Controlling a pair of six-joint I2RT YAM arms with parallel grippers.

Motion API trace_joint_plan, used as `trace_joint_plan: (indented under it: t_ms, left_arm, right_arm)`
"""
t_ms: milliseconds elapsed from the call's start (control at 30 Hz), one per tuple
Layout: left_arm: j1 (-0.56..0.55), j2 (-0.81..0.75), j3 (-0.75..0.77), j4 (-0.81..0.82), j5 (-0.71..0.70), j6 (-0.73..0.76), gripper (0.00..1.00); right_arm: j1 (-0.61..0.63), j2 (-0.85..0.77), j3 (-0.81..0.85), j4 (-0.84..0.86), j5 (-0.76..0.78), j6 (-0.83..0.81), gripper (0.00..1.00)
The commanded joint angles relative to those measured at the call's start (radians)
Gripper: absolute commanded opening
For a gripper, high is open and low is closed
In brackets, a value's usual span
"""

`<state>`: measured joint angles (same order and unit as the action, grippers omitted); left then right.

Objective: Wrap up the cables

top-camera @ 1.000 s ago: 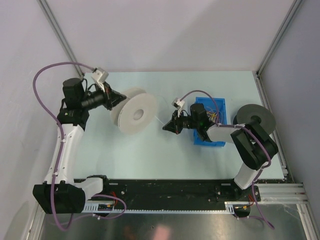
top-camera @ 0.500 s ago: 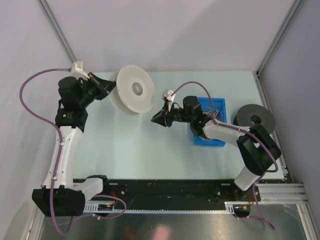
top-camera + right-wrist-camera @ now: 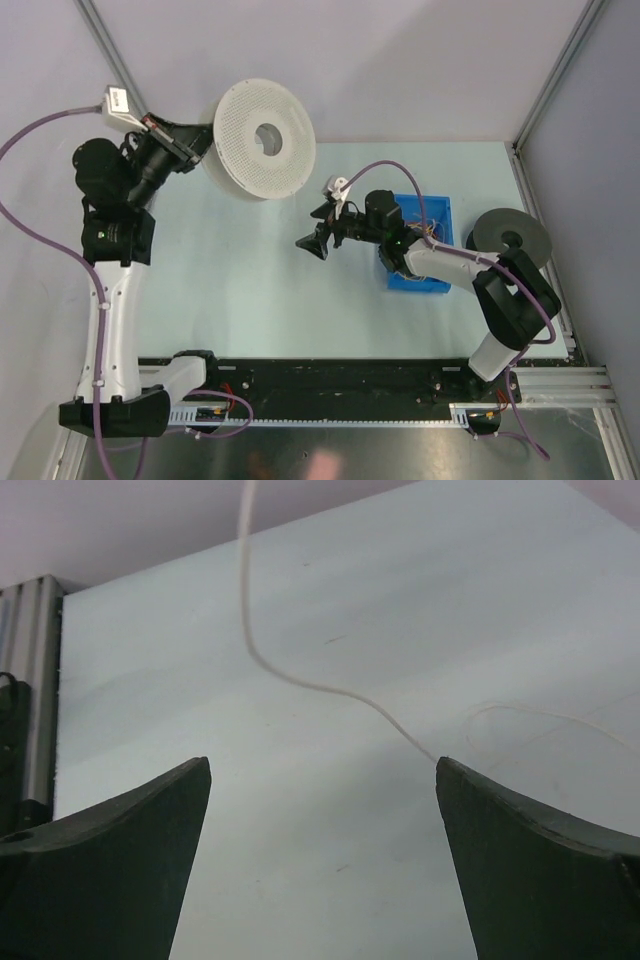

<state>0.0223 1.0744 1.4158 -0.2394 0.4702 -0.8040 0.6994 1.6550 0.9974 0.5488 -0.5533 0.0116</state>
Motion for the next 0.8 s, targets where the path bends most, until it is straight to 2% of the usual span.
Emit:
trace_joint_plan:
  t_ms: [0,267,433,600,700,767]
  left_arm:
    - [-0.004,-0.014,0.107,0.090,0.050,-0.055,0.00]
    - [-0.004,0.018,0.193,0.104,0.108,-0.073,0.00]
    - [-0.004,0.019,0.207,0.111,0.131,-0.064,0.00]
    - [-0.003,0.018,0.210,0.115,0.136,-0.050,0.00]
    - [-0.002,0.024,0.209,0.124,0.169,-0.048,0.00]
    - [-0.002,0.027,0.207,0.128,0.193,-0.044,0.00]
  right_arm:
    - [0.001,0.021,0.042,0.003,0.026,-0.183,0.99]
    - [-0.049,0.144,0.042,0.127,-0.009,-0.424,0.97]
    - [-0.066,0.189,0.043,0.209,-0.048,-0.507,0.89]
    - [-0.096,0.138,0.038,0.094,-0.110,-0.511,0.85]
    - [-0.118,0.124,0.033,0.123,-0.094,-0.473,0.84]
    - [-0.141,0.117,0.033,0.148,-0.076,-0.465,0.78]
